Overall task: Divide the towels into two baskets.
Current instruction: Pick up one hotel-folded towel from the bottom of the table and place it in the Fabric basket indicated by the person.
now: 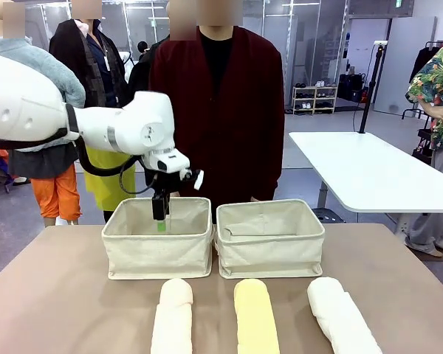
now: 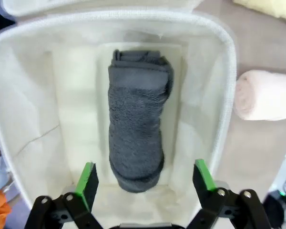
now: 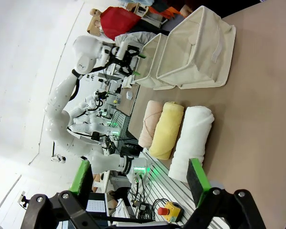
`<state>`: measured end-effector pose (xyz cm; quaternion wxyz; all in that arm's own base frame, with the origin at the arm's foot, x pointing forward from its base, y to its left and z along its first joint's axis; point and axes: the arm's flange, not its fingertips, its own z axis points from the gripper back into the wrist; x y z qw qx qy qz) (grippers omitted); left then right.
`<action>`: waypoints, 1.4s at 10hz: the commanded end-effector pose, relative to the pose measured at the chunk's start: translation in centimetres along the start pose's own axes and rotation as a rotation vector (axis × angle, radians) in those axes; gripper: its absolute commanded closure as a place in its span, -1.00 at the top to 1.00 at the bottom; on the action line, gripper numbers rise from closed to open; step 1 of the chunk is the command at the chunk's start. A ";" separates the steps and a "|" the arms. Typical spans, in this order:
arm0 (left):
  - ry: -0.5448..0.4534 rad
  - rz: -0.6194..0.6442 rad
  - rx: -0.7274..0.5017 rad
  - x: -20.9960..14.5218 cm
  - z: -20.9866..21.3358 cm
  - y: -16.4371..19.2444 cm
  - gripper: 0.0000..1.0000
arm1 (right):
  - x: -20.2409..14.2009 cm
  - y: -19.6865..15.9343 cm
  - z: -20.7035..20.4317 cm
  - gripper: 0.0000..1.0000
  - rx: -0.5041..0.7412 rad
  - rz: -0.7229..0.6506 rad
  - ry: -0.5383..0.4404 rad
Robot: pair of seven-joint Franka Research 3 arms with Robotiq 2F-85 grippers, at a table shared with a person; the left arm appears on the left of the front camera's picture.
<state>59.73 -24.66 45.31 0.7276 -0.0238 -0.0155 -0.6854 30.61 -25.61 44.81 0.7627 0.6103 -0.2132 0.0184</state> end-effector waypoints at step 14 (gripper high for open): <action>-1.240 0.757 -0.647 -39.3 -1.5 -22.6 1.00 | -0.1 0.4 0.1 1.00 0.012 0.016 -0.006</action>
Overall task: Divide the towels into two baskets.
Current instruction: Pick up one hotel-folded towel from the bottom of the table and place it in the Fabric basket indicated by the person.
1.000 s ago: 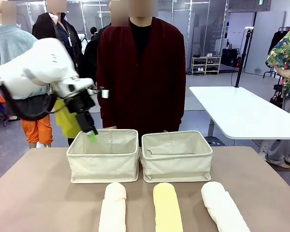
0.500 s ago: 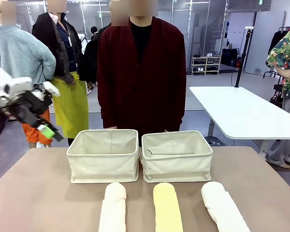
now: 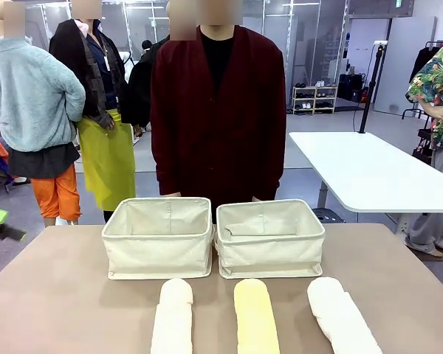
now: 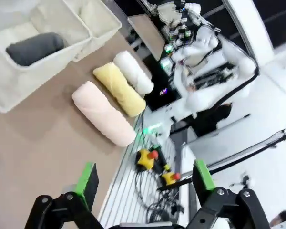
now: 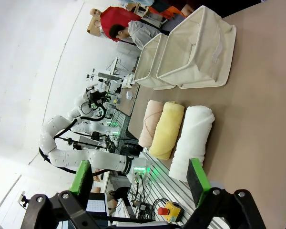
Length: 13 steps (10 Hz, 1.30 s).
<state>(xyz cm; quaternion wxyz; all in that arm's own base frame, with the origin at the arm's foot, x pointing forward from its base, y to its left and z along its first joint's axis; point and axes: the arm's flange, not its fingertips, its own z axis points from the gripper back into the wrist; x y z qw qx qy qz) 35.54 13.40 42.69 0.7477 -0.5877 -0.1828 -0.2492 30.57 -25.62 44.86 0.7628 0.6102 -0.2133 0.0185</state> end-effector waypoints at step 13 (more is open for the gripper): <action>-0.163 0.117 -0.081 -4.7 0.8 3.3 1.00 | -0.1 0.3 0.0 1.00 0.012 0.016 -0.006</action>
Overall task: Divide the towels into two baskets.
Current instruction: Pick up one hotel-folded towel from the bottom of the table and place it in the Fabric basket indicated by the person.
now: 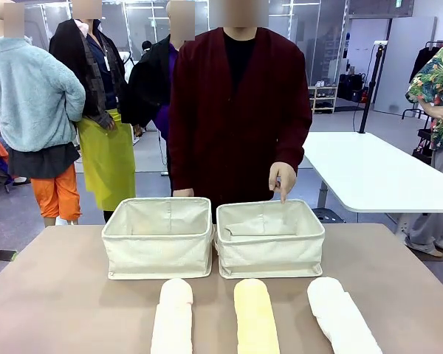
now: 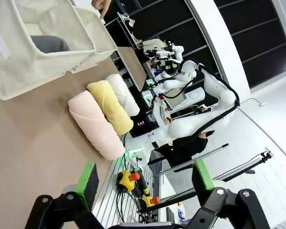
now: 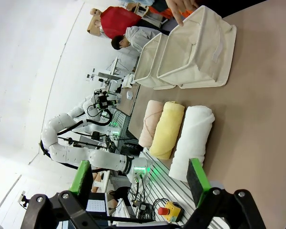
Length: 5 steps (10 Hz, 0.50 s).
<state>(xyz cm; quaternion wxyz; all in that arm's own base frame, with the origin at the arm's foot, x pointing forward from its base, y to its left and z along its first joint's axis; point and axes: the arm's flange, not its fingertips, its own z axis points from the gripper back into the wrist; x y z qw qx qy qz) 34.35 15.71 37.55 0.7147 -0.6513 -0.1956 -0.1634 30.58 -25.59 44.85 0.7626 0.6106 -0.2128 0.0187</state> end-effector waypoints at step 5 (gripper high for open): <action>0.001 -0.005 0.015 -0.5 -0.1 -0.4 1.00 | -0.2 3.2 -11.4 1.00 -0.282 0.025 0.209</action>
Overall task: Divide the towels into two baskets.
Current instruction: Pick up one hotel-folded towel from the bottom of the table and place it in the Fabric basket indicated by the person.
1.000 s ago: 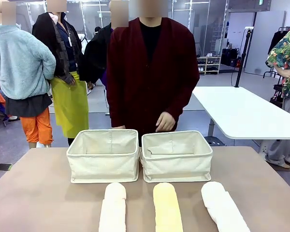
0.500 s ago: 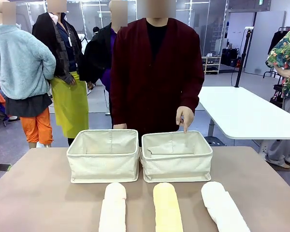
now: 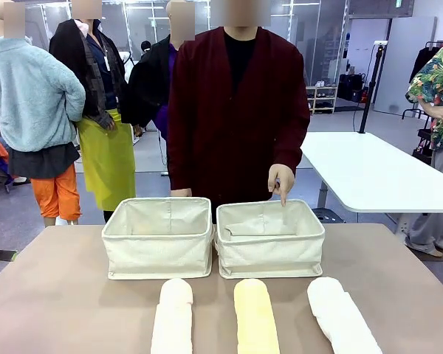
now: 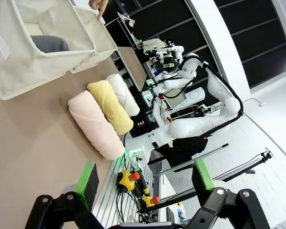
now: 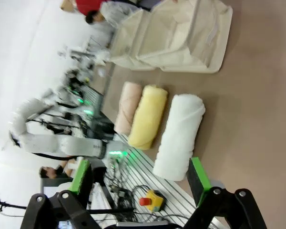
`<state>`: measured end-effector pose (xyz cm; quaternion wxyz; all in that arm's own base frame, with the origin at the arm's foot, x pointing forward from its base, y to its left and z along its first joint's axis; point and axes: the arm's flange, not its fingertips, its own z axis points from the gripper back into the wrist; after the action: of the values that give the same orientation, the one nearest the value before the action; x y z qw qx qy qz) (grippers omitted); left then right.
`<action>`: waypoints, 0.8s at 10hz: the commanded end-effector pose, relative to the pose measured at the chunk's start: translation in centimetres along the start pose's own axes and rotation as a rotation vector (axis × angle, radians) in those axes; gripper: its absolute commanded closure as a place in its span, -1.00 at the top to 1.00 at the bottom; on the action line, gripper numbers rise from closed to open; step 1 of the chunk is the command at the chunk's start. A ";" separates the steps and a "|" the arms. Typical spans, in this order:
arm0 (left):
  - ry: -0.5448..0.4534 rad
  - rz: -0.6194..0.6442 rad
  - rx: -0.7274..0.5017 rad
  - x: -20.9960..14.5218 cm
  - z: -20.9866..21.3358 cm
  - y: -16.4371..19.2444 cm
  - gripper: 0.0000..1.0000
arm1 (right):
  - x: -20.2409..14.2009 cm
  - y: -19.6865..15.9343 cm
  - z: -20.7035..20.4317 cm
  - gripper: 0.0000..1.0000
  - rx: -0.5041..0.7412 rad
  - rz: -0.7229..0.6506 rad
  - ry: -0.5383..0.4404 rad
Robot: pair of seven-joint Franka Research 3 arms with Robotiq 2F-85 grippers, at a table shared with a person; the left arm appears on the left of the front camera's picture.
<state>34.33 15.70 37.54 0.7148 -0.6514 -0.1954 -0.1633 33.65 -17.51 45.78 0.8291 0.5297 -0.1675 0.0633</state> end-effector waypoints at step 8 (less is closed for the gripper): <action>0.000 -0.005 0.015 -0.5 -0.1 -0.4 1.00 | -7.0 3.0 -19.6 1.00 -0.484 -0.085 0.212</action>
<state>34.28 15.70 37.55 0.7151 -0.6510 -0.1956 -0.1632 34.45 -0.71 42.28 0.9352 0.3407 -0.0703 0.0663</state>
